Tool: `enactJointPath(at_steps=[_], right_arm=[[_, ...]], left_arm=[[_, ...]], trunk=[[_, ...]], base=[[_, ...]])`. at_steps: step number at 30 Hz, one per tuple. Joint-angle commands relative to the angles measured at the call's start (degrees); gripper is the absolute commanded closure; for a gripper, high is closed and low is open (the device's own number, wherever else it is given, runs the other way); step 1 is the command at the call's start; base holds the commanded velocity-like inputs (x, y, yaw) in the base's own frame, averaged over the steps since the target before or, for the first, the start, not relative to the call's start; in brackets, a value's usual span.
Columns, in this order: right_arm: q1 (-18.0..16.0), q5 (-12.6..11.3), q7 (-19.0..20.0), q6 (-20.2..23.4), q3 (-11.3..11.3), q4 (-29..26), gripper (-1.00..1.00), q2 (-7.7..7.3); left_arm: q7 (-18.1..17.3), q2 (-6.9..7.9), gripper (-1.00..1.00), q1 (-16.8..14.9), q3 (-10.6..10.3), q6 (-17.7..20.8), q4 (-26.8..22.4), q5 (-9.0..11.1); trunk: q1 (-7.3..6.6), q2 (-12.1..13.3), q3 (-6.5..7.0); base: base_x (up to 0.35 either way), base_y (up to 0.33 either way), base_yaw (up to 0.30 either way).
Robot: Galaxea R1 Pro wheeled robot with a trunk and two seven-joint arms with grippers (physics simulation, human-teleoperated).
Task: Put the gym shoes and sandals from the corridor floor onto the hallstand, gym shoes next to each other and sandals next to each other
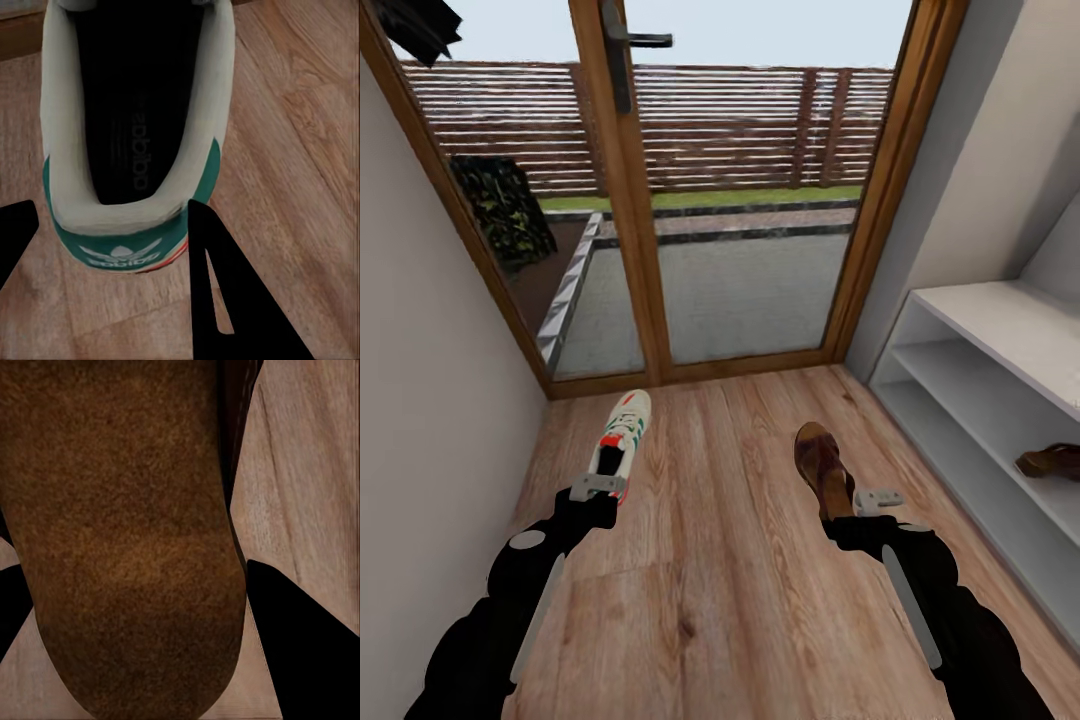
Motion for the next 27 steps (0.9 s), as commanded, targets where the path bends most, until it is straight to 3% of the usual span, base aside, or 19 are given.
enactJointPath(at_steps=[1,27], right_arm=[[0.0,-0.4,-0.2,0.2,0.1,0.0,1.00,-0.04],[0.0,-0.4,0.0,0.2,-0.2,-0.1,1.00,-0.05]], left_arm=[[-0.4,0.03,1.00,0.0,0.0,0.3,-0.1,-0.5],[-0.4,0.03,1.00,0.0,0.0,0.3,-0.1,-0.5]], trunk=[[-0.01,0.0,0.00],[-0.01,0.0,1.15]], base=[[0.001,0.000,-0.257],[0.000,0.000,-0.258]])
